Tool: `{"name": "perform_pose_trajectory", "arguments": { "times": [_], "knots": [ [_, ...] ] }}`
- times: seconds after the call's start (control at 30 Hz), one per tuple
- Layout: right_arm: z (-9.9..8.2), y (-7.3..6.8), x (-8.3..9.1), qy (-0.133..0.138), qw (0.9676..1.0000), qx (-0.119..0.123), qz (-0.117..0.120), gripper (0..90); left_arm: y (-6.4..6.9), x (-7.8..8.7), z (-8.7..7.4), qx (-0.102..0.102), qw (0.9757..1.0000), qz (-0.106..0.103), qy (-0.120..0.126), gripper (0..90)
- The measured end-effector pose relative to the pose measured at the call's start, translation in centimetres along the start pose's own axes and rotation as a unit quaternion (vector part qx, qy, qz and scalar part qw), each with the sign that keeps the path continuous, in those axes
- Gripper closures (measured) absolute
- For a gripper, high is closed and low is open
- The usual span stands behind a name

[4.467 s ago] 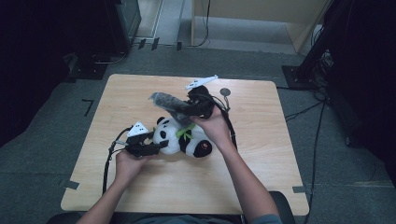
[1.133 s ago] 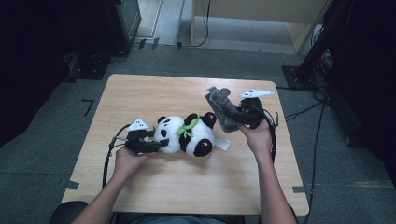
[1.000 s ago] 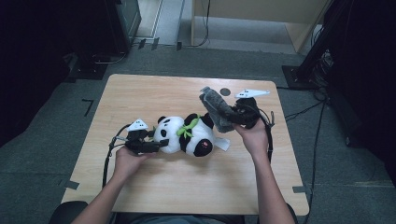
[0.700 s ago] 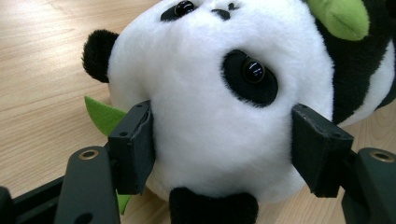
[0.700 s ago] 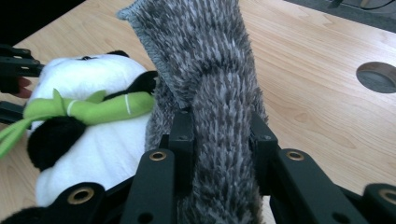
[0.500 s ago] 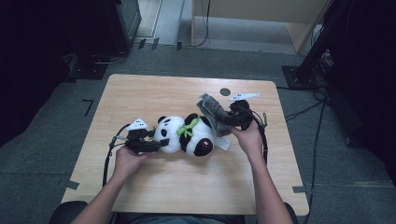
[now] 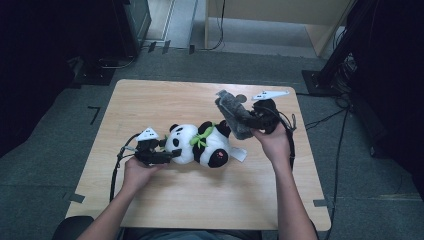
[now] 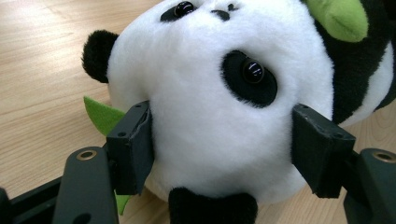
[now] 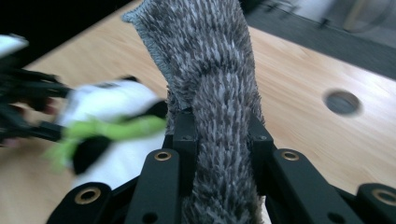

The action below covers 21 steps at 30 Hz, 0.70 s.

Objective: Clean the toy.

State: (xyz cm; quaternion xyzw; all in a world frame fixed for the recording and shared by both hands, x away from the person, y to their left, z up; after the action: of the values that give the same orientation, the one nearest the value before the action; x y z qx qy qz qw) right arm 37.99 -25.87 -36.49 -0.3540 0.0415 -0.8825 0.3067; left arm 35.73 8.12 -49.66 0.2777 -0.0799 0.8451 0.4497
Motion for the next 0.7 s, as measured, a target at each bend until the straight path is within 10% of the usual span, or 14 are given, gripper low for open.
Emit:
{"name": "perform_pose_trajectory", "arguments": {
  "times": [0.4,0.7],
  "knots": [
    [2.5,-6.8,-4.6,-0.038,0.9898,0.052,0.127,73.1,0.1,0.1,-0.3,-0.001,0.9999,0.004,0.013,30.6],
    [2.0,-10.3,-9.9,-0.097,0.9807,0.077,0.151,73.1,0.2,0.1,-0.3,0.000,0.9999,0.006,0.014,31.1]
  ]
}}
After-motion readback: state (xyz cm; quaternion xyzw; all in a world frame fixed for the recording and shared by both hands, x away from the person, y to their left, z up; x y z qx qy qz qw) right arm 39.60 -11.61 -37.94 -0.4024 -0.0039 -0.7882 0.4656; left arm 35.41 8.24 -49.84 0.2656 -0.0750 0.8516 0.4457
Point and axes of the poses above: each handheld gripper's, and its own axes: x roughly backward along the jaws, z roughly out of its top, y roughly to its right, the point moved 2 cm from there along -x, roughly forward along the jaws, and after that the axes turned 10 degrees about -x, right-handed, at the moved point
